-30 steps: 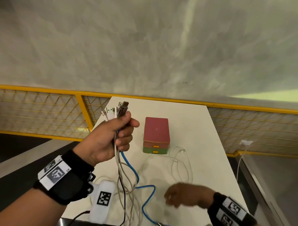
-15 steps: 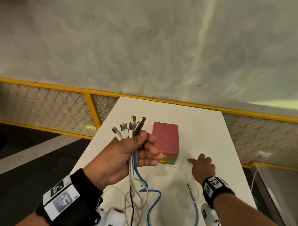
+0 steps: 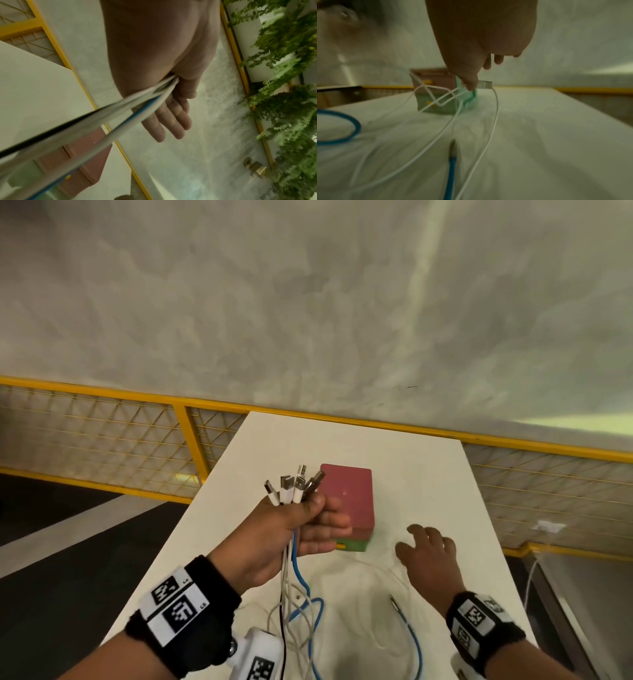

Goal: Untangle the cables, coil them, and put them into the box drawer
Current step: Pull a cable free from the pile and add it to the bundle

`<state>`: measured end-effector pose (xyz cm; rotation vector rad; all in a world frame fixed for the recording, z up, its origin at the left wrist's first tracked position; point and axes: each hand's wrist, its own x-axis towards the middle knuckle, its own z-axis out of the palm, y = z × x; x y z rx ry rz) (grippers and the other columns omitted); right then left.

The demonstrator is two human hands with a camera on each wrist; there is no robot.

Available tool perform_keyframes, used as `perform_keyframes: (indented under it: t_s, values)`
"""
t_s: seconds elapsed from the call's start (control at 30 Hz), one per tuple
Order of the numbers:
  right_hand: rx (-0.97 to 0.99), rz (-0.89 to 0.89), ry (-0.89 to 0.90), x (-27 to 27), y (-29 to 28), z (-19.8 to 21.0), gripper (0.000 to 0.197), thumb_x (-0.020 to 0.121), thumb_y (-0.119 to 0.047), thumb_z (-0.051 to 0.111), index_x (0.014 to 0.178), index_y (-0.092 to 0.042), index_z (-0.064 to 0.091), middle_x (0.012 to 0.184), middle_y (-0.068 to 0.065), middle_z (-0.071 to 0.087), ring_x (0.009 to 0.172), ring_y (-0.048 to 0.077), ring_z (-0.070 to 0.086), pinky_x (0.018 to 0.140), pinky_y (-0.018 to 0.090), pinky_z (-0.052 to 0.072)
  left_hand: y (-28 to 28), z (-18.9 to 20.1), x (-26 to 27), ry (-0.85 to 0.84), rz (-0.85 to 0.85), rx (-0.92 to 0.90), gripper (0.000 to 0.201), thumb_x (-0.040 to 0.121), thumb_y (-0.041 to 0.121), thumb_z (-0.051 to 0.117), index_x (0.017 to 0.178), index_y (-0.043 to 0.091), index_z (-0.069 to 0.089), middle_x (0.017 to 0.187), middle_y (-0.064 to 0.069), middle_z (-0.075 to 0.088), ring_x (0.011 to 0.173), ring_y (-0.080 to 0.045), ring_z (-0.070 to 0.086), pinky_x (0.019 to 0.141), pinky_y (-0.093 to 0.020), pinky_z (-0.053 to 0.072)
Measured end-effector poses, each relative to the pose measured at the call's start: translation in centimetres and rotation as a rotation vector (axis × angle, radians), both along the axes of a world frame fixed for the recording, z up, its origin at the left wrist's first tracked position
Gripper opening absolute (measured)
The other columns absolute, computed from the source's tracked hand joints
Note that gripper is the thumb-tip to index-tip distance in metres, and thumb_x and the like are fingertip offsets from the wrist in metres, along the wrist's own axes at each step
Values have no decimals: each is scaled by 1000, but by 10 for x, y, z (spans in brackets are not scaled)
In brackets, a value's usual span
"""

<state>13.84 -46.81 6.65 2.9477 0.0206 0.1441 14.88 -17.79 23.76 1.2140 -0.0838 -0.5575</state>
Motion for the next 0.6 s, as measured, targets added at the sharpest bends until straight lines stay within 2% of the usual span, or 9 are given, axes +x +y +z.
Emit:
perform_keyframes:
  t_s: [0.07,0.13,0.2,0.3,0.4,0.43,0.53,0.6]
  values:
    - [36,85,-50,5,1,37,32,54,-8,79,75,-27,63,93,3,67,77,29,61,64,38,42,-7,-5,1,-2,-1,47,25,94,23,55,103,4,69,100,-19,76,100,-35,73,87,-44,57]
    - [94,172,-76,6,1,77,30,60,-8,76,75,-27,58,74,-3,59,61,24,57,53,31,36,-16,-5,-2,-17,-8,85,22,99,18,52,104,4,69,103,-20,75,101,-34,73,89,-45,56]
    - [175,291,-105,2,5,114,18,73,-13,67,79,-27,58,74,-4,56,61,24,58,49,30,37,-25,-3,-5,-56,-7,119,22,99,17,53,107,3,69,106,-20,75,100,-33,73,89,-45,56]
    - [274,463,-135,-9,19,166,10,86,-20,56,88,-25,64,84,-3,58,72,24,58,55,36,49,-37,3,-8,-112,12,143,27,97,17,59,113,-3,68,109,-24,73,100,-35,72,80,-36,61]
    - [352,599,-219,-25,40,210,5,87,-20,59,87,-19,64,84,-1,61,76,23,59,62,35,50,-45,10,-12,-164,9,125,28,95,15,61,113,-5,68,110,-23,73,99,-33,71,75,-31,61]
    - [354,636,-253,-29,46,221,2,86,-19,61,85,-18,63,82,-1,62,75,22,58,62,35,49,-47,12,-14,-179,-3,105,27,96,14,60,113,-5,67,110,-25,72,98,-32,70,78,-34,60]
    - [334,698,-329,-41,61,246,9,82,-13,62,78,-18,56,75,-2,59,71,22,55,61,37,47,-47,18,-21,-184,-105,-12,26,99,13,55,116,-3,66,116,-33,67,101,-38,70,95,-50,55]
    - [364,729,-363,-45,65,256,11,79,-9,64,78,-17,57,75,-2,61,71,21,56,63,34,47,-44,22,-25,-141,-202,-69,28,99,22,53,113,5,69,114,-29,69,105,-41,69,103,-56,47]
